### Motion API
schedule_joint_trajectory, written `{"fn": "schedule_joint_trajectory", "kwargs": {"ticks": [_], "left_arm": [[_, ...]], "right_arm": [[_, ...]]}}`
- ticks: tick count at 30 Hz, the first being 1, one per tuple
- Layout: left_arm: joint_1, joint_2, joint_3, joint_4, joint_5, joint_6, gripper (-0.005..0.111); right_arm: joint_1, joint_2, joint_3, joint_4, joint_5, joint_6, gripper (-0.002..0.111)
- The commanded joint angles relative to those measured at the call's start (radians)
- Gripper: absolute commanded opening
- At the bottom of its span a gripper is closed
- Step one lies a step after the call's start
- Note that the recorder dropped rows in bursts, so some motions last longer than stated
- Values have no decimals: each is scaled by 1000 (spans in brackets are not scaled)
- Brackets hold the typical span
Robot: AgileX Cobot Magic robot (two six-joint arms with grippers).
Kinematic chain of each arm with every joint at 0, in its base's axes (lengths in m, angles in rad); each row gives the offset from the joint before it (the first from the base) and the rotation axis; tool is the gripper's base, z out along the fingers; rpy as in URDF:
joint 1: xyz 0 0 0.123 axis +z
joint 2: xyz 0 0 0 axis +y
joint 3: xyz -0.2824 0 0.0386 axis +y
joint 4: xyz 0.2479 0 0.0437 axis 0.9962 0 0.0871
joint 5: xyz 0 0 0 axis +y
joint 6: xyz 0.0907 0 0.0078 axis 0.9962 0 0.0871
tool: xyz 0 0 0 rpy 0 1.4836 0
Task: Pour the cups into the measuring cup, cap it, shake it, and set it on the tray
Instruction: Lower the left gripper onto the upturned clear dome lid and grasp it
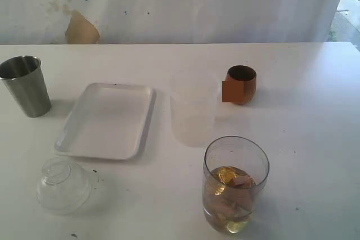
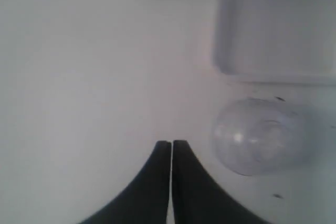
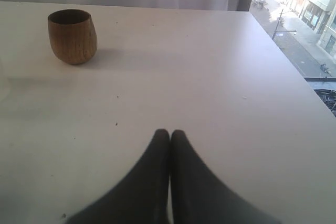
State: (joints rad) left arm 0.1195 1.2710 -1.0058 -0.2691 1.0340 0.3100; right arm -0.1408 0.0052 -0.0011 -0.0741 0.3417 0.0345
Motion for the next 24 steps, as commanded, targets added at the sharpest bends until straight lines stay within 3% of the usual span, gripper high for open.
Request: {"fn": "schedule_joint_trajectory", "kwargs": {"ticks": [1, 4, 9, 14, 19, 22, 24], "left_arm": [[-15, 2, -6, -142, 85, 97, 25], [-75, 2, 47, -143, 117, 131, 49], [-280, 4, 175, -28, 1, 98, 51], [-424, 21, 215, -8, -159, 20, 68], [-491, 84, 187, 135, -203, -88, 67], [-493, 134, 168, 250, -193, -193, 67], [-493, 158, 166, 230, -202, -195, 67]], "right_arm": [[0, -5, 1, -4, -4, 5, 0], [0, -5, 1, -4, -4, 5, 0], [0, -5, 1, -4, -4, 5, 0], [0, -5, 1, -4, -4, 5, 0], [0, -5, 1, -4, -4, 5, 0], [0, -5, 1, -4, -4, 5, 0], [0, -5, 1, -4, -4, 5, 0]]}}
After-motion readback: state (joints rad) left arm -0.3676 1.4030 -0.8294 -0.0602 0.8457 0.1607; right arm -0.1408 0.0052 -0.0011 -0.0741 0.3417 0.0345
